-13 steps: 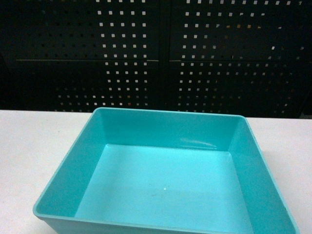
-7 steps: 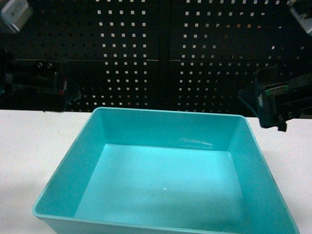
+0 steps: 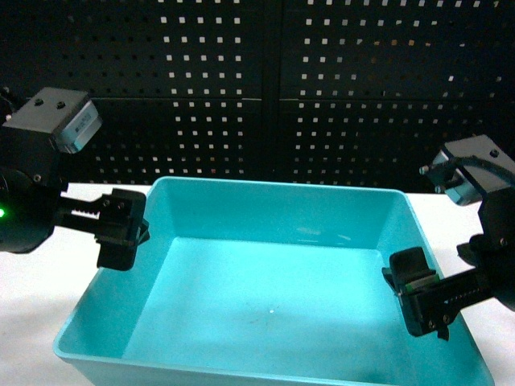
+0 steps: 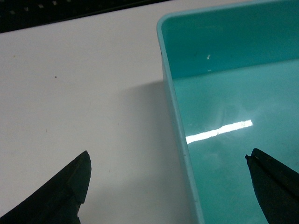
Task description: Stack blue boxes stably on right
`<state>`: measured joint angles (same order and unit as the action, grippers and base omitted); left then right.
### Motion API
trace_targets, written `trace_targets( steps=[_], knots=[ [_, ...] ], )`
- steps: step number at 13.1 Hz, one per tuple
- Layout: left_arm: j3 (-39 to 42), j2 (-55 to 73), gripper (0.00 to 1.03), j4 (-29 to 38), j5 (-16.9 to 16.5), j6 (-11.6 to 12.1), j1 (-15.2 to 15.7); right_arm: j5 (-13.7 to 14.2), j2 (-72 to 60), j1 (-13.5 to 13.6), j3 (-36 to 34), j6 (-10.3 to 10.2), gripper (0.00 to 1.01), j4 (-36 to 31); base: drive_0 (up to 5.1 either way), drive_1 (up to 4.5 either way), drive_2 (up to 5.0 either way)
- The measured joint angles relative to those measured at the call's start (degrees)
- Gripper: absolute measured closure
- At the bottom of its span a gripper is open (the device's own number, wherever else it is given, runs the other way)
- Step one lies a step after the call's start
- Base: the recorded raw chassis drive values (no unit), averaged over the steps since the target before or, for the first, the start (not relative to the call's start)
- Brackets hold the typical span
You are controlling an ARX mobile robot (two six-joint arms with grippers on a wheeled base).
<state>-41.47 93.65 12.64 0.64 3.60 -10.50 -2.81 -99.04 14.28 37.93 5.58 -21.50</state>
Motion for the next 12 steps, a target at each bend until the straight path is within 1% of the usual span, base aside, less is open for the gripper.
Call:
trace_targets(
  steps=[3, 5, 7, 9, 10, 12],
  knots=[
    [2.4, 1.3, 0.05, 2.8, 1.6, 1.2, -1.0, 0.7, -2.1, 0.9, -1.6, -0.2, 0.03, -2.1, 0.0, 0.0, 0.0],
    [3.6, 2.7, 0.05, 4.5, 2.2, 1.2, -1.1, 0.9, -2.9, 1.5, -2.8, -0.4, 0.03, -2.9, 0.0, 0.0, 0.0],
    [4.9, 4.0, 0.05, 5.3, 2.4, 0.8, -1.2, 1.1, -3.3, 1.6, -3.5, -0.6, 0.03, -3.5, 0.0, 0.0, 0.0],
    [5.3, 4.3, 0.05, 5.6, 2.6, -0.4, -1.1, 1.4, -3.3, 1.5, -3.9, -0.6, 0.03, -4.2, 0.0, 0.0, 0.0],
    [5.3, 4.3, 0.05, 5.6, 2.6, -0.8, -1.2, 1.5, -3.3, 1.4, -4.3, -0.7, 0.1, -4.5, 0.0, 0.0, 0.0],
    [5.4, 4.3, 0.05, 5.4, 2.3, -2.1, -1.4, 1.6, -3.3, 1.4, -4.7, -0.7, 0.3, -4.7, 0.0, 0.0, 0.0]
  ],
)
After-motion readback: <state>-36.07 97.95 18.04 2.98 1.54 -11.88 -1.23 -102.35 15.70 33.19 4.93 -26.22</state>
